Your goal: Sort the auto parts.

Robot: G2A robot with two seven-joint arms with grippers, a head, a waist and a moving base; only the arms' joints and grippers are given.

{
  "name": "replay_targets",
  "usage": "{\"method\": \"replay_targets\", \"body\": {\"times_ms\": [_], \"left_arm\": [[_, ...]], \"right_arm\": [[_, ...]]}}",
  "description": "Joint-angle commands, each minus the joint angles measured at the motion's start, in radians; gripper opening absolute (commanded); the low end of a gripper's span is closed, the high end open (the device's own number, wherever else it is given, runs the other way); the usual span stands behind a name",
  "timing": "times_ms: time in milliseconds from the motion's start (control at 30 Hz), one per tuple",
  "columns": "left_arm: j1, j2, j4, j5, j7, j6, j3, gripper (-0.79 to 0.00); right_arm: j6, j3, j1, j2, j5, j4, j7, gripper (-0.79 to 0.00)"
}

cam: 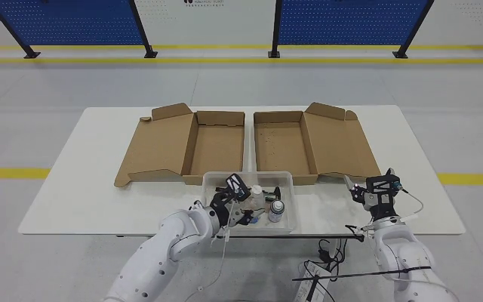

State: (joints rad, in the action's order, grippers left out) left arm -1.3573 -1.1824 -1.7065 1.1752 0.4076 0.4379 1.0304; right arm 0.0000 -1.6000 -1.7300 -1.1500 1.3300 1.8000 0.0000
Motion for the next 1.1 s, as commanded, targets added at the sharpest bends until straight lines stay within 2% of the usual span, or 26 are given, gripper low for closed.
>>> {"method": "replay_targets", "body": {"times_ms": [0,167,233,667,1067], "left_arm": [[0.000,0.000,0.000,0.001,-0.001,-0.003,-0.002,-0.631],[-0.001,0.000,-0.005,0.005,-0.008,-0.011,-0.002,-0.723],[-0.002,0.000,-0.010,0.002,-0.013,-0.016,-0.001,-0.785],[-0.028,0.006,-0.056,-0.011,-0.044,-0.025,0.029,-0.785],[-0.051,0.016,-0.123,-0.036,-0.055,0.012,0.065,-0.785]], "right_arm": [[0.000,0.000,0.000,0.000,0.000,0.000,0.000,0.000],[0.000,0.000,0.000,0.000,0.000,0.000,0.000,0.000],[0.000,0.000,0.000,0.000,0.000,0.000,0.000,0.000],[0.000,0.000,0.000,0.000,0.000,0.000,0.000,0.000],[0.000,0.000,0.000,0.000,0.000,0.000,0.000,0.000]]}}
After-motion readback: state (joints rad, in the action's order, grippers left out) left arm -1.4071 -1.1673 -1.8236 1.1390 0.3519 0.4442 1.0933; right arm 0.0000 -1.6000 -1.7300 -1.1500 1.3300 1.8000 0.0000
